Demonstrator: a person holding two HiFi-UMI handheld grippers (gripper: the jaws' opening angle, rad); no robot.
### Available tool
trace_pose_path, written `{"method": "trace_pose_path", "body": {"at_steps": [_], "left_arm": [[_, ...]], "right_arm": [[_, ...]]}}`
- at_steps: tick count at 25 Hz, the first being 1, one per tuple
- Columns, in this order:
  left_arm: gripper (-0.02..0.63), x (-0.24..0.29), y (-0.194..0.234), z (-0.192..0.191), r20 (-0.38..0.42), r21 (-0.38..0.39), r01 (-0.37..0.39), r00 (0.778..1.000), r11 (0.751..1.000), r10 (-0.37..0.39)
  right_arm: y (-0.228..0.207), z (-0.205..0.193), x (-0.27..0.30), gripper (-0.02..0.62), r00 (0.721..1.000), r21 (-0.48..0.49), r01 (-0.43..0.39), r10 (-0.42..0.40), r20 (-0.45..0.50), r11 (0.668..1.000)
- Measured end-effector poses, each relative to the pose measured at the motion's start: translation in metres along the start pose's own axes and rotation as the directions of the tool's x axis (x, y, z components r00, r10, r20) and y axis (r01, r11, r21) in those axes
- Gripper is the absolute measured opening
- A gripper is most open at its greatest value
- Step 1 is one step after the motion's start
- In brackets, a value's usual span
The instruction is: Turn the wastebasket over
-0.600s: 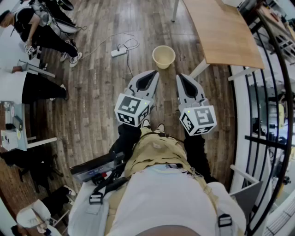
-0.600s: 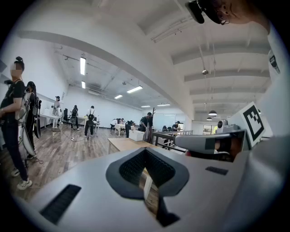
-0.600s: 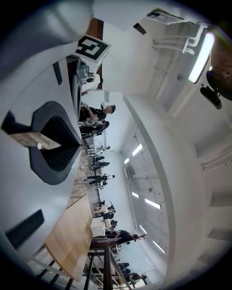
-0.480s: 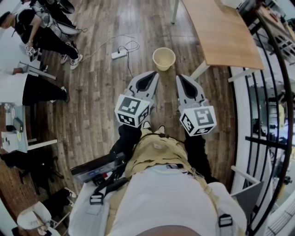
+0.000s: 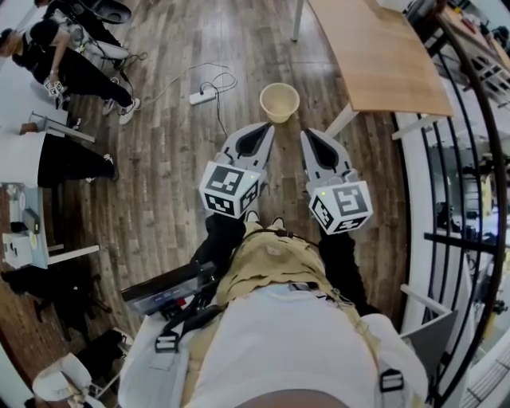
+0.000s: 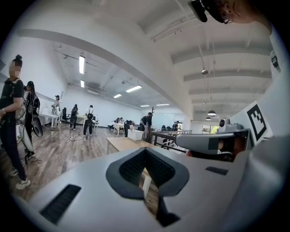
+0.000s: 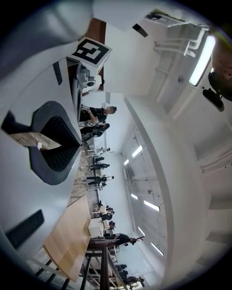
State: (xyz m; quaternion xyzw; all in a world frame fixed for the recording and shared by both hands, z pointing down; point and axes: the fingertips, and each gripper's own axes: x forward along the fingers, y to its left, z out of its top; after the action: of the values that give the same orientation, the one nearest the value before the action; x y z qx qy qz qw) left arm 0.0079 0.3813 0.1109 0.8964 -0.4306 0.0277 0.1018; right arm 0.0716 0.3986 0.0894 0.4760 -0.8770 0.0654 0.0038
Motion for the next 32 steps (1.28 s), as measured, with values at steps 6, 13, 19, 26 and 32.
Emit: {"method": "trace_pose_path", "body": {"at_steps": [6, 13, 19, 26, 32], "left_arm": [[0.002, 0.009, -0.002, -0.001, 0.006, 0.003, -0.016, 1.000, 1.000, 0.016], [0.002, 0.016, -0.005, -0.007, 0.005, 0.007, -0.049, 0.999, 0.999, 0.048], [0.002, 0.026, 0.003, -0.012, -0.008, 0.011, -0.050, 0.999, 0.999, 0.050], [0.002, 0.061, 0.047, -0.020, -0.021, -0.032, -0.049, 0.999, 0.998, 0.048], [0.002, 0.126, 0.109, -0.018, -0.042, -0.065, -0.017, 0.999, 0.998, 0.014]], "right_arm": [[-0.015, -0.003, -0.010, 0.020, 1.000, -0.005, -0.001, 0.001, -0.001, 1.000], [-0.032, -0.017, -0.023, 0.020, 1.000, 0.025, -0.005, 0.005, -0.013, 1.000], [-0.038, -0.028, -0.008, 0.020, 0.999, 0.051, -0.020, 0.022, -0.031, 0.999], [-0.053, -0.039, 0.041, 0.020, 0.998, 0.049, -0.027, 0.029, -0.052, 0.998], [-0.091, -0.040, 0.122, 0.020, 0.997, 0.053, -0.015, 0.019, -0.071, 0.998]]}}
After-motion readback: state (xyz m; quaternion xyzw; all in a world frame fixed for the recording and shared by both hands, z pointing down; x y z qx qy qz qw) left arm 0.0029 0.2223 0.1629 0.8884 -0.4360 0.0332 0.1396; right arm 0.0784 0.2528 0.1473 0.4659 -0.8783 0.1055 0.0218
